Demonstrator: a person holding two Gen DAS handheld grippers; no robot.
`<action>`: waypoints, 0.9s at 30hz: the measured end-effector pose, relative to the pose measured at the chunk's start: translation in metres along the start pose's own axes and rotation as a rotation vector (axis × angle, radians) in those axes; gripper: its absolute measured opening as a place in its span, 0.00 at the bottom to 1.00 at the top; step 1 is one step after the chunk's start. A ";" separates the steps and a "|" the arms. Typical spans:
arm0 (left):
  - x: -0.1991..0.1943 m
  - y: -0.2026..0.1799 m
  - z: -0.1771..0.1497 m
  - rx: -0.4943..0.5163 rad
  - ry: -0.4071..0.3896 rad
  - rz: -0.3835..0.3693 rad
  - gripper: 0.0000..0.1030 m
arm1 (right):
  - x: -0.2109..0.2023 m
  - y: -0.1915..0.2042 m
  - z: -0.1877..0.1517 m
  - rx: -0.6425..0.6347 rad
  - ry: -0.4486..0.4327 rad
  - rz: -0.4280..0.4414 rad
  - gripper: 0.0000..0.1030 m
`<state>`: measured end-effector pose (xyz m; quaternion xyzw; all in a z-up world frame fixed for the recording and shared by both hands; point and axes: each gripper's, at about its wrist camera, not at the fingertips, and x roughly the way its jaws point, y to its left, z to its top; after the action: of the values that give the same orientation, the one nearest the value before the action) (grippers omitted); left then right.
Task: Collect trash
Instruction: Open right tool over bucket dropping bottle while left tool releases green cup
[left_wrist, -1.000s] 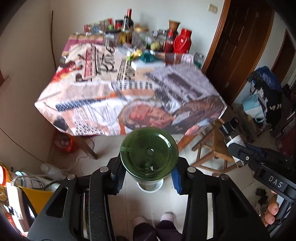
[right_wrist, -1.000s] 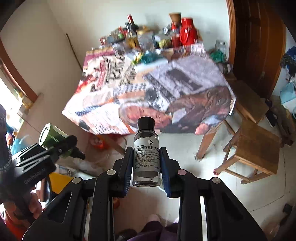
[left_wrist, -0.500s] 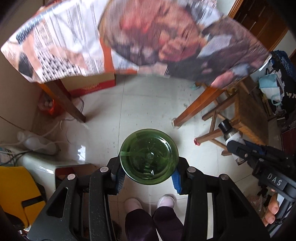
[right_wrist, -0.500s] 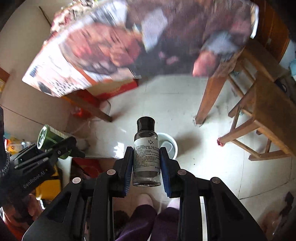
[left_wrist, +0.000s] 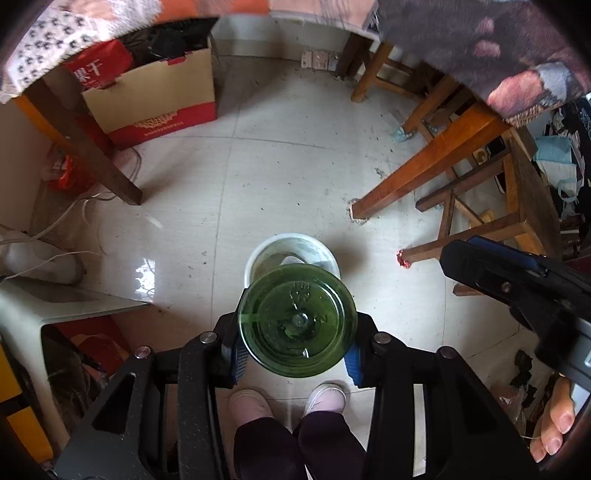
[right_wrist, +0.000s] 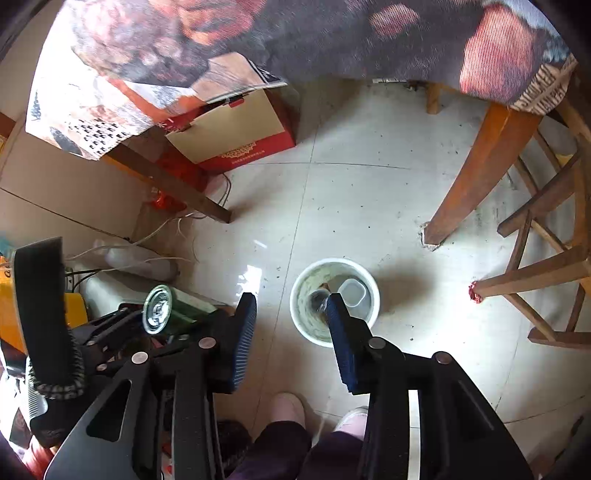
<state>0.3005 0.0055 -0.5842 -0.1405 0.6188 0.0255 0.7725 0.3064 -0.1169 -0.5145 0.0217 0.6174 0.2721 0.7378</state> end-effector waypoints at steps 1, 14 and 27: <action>0.004 0.000 0.001 0.005 0.002 -0.005 0.40 | 0.001 -0.002 0.000 0.000 0.001 -0.013 0.35; 0.010 -0.022 0.018 0.002 0.060 -0.034 0.41 | -0.024 -0.016 0.008 0.050 -0.004 -0.104 0.36; -0.142 -0.033 0.031 0.044 -0.085 -0.017 0.41 | -0.136 0.039 0.024 0.017 -0.105 -0.109 0.36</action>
<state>0.3037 0.0009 -0.4355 -0.1275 0.5845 0.0112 0.8013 0.3018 -0.1349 -0.3724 0.0084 0.5802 0.2248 0.7828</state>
